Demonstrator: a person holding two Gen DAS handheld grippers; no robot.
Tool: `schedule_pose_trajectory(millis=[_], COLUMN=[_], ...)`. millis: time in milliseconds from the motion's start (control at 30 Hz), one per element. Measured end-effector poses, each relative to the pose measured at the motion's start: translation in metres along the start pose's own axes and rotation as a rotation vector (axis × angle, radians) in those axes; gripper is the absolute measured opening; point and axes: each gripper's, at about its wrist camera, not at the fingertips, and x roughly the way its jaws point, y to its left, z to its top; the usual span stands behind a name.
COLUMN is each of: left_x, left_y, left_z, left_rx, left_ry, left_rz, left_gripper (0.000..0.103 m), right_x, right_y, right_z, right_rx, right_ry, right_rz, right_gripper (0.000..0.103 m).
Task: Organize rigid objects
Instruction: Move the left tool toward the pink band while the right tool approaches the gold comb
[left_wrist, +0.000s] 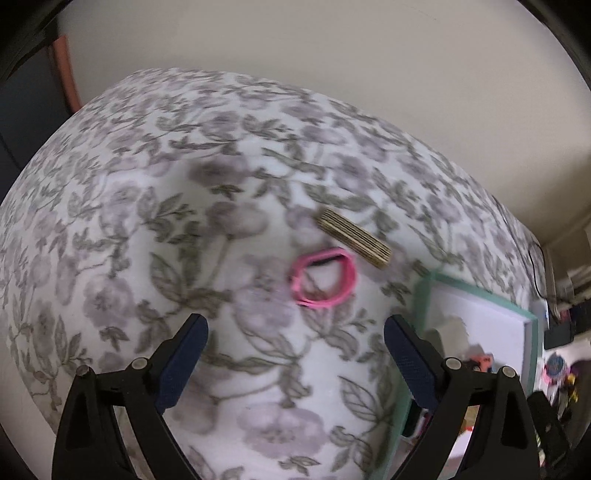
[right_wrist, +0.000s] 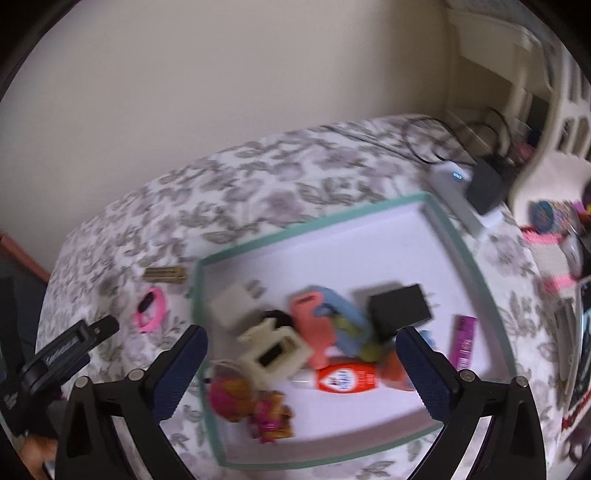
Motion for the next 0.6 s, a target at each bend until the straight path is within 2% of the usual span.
schedule_pose_trajectory(millis=[300, 400, 600], left_x=[-0.004, -0.002, 0.011], left_y=[0.046, 0.056, 0.058], left_z=[0.015, 0.018, 0.027], left_rx=[-0.118, -0.159, -0.156], left_ry=[-0.032, -0.031, -0.003], left_rz=[0.022, 0.006, -0.014], left_gripper=[0.096, 0.096, 0.096], right_x=[0.006, 0.008, 0.021], right_y=[0.053, 0.069, 0.091], right_z=[-0.012, -0.016, -0.011], right_rx=[-0.123, -0.160, -0.189], right_ry=[0.000, -0.004, 0.007], right_rz=[0.054, 0.051, 0.077], right_gripper=[0.103, 0.103, 0.103])
